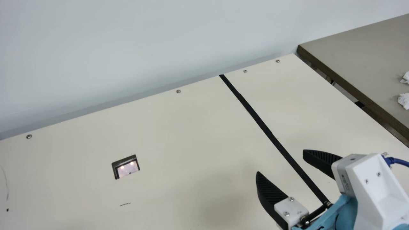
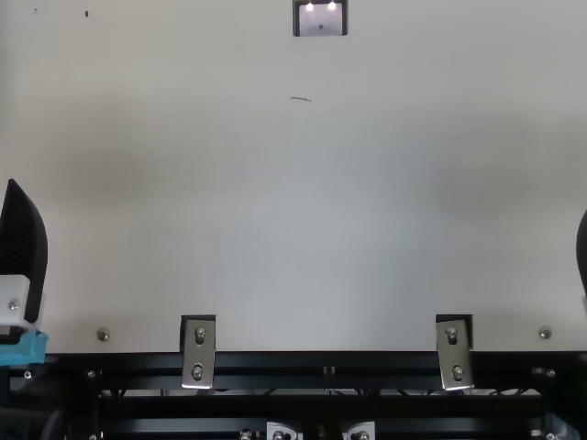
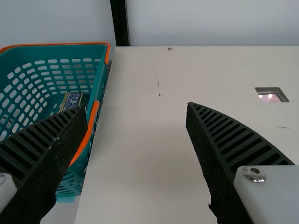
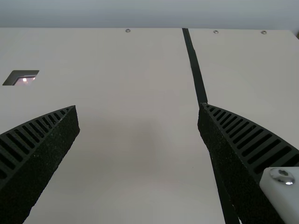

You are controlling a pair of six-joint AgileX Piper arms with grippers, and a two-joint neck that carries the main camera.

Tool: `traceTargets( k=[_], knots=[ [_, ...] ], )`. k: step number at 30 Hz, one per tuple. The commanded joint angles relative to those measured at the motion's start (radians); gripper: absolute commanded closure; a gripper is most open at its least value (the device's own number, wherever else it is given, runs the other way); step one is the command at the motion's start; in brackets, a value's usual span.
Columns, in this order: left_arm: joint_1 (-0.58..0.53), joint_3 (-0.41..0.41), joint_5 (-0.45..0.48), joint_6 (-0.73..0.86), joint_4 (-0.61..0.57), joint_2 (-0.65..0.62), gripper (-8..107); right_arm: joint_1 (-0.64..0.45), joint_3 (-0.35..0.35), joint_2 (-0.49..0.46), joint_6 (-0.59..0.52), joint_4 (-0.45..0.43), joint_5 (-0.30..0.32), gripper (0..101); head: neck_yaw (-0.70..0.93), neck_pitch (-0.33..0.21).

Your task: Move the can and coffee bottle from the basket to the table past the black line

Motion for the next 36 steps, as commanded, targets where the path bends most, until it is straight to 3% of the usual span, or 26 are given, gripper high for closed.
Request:
traceTargets(
  k=[1,36],
  knots=[
    [0.0,0.0,0.0,0.0,0.0,0.0,9,0.0,0.0,0.0,0.0,0.0,0.0,0,0.009,-0.005],
    [0.0,0.0,0.0,0.0,0.0,0.0,9,0.001,-0.004,0.003,0.006,-0.002,0.003,0,0.009,-0.005]
  ],
)
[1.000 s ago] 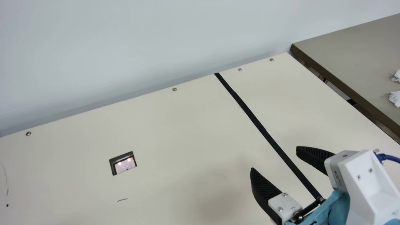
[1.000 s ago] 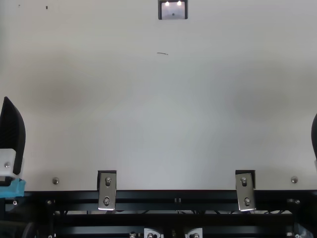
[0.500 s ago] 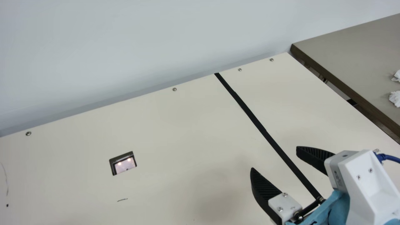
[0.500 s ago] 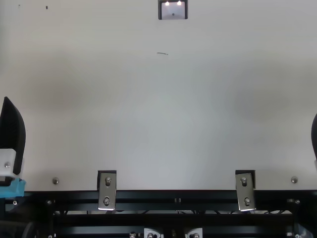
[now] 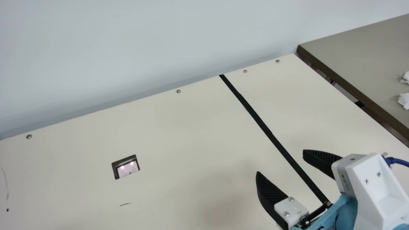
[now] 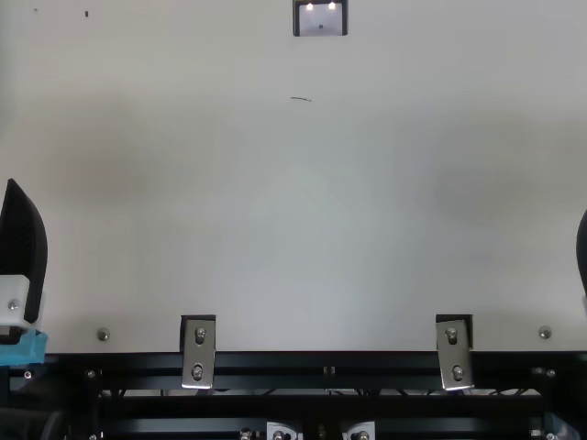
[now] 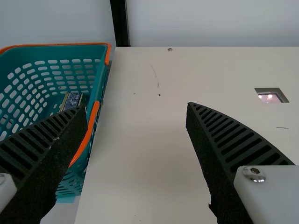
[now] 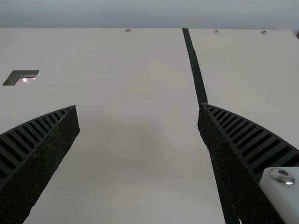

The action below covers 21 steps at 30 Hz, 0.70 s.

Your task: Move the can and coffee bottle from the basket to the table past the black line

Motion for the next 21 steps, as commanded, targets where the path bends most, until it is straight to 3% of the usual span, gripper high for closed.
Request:
traceTargets(
  k=[1,5,11,21],
  knots=[
    [0.0,0.0,0.0,0.0,0.0,0.0,9,-0.001,-0.01,0.006,0.006,-0.002,0.003,0,0.009,-0.01],
    [0.0,0.0,0.0,0.0,0.0,0.0,9,0.001,-0.066,0.03,0.017,-0.001,0.017,0,0.009,-0.01],
    [0.0,0.0,0.0,0.0,0.0,0.0,9,0.017,-0.227,0.082,0.043,0.006,0.079,0,0.009,-0.01],
    [0.0,0.0,0.0,0.0,0.0,0.0,9,0.055,-0.527,0.161,0.143,0.081,0.301,0,0.009,-0.01]
  ],
)
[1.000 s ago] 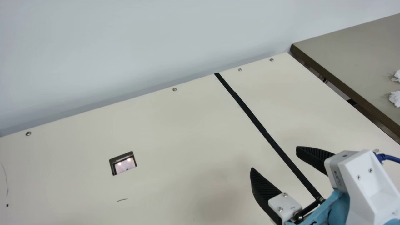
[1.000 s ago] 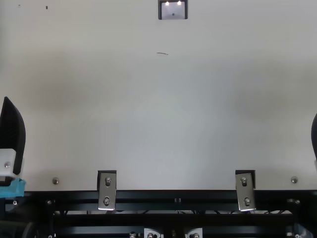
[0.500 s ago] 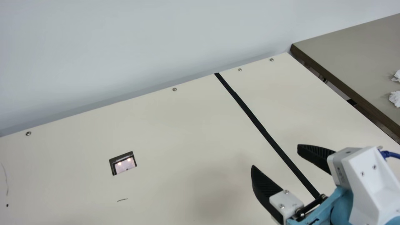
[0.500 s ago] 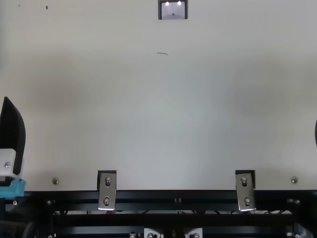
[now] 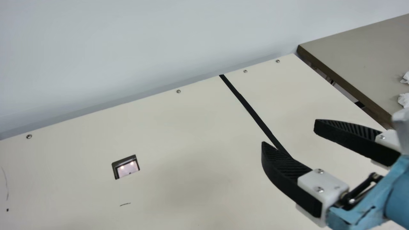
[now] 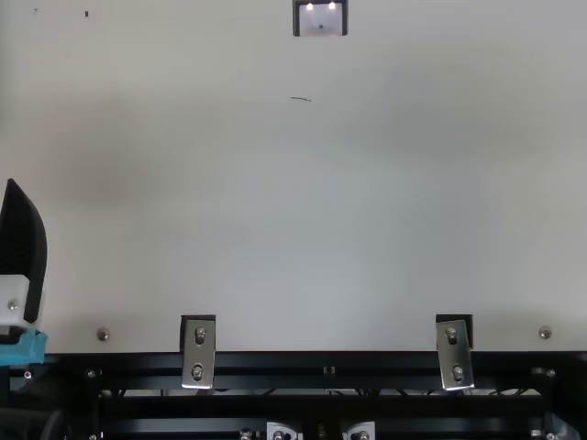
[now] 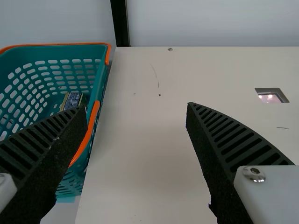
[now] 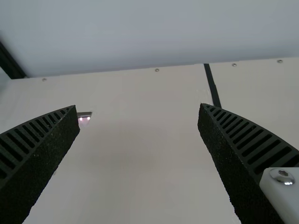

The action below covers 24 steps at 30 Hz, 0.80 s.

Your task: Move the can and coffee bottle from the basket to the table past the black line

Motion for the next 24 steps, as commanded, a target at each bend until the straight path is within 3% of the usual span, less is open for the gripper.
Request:
traceTargets(
  k=[1,11,13,15,24],
  knots=[
    [0.0,0.0,0.0,0.0,0.0,0.0,9,0.008,-0.105,0.013,0.041,0.026,0.08,0,0.009,-0.01],
    [0.0,0.0,0.0,0.0,0.0,0.0,9,0.082,-0.288,0.047,0.267,0.109,0.292,0,0.009,-0.01],
    [0.0,0.0,0.0,0.0,0.0,0.0,9,0.084,-0.28,0.047,0.238,0.116,0.275,0,0.009,-0.01],
    [0.0,0.0,0.0,0.0,0.0,0.0,9,0.087,-0.3,0.047,0.277,0.11,0.302,0,0.009,-0.01],
    [0.0,0.0,0.0,0.0,0.0,0.0,9,0.096,-0.286,0.049,0.303,0.161,0.305,0,0.009,-0.01]
  ],
)
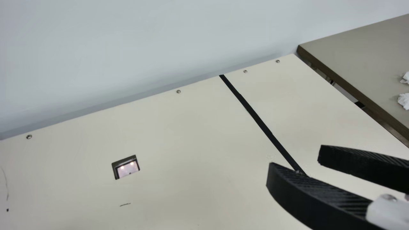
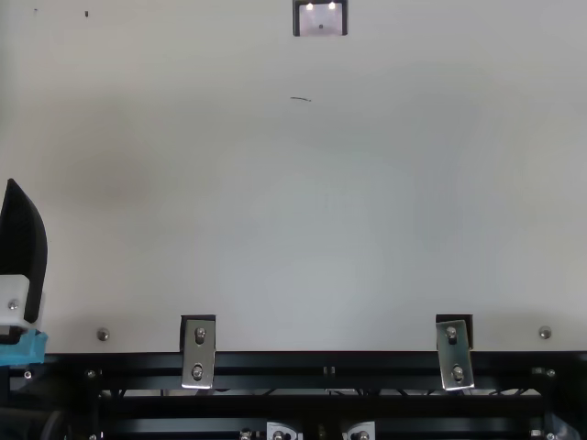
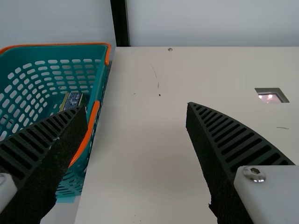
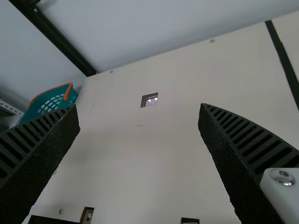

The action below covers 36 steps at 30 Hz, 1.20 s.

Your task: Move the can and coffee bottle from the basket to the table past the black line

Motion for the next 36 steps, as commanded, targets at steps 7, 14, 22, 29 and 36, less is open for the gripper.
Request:
traceTargets(
  k=[7,14,22,29,36],
  knots=[
    [0.0,0.0,0.0,0.0,0.0,0.0,9,0.041,0.033,-0.002,0.058,0.134,0.0,0,0.009,-0.005],
    [0.0,0.0,0.0,0.0,0.0,0.0,9,0.042,0.039,-0.001,0.061,0.144,-0.001,0,0.009,-0.005],
    [0.0,0.0,0.0,0.0,0.0,0.0,9,0.042,0.039,-0.001,0.061,0.144,-0.002,0,0.009,-0.005],
    [0.0,0.0,0.0,0.0,0.0,0.0,9,0.042,0.039,-0.001,0.061,0.144,-0.002,0,0.012,-0.004],
    [0.0,0.0,0.0,0.0,0.0,0.0,9,0.042,0.039,-0.001,0.061,0.144,-0.002,0,0.131,0.01]
  ],
)
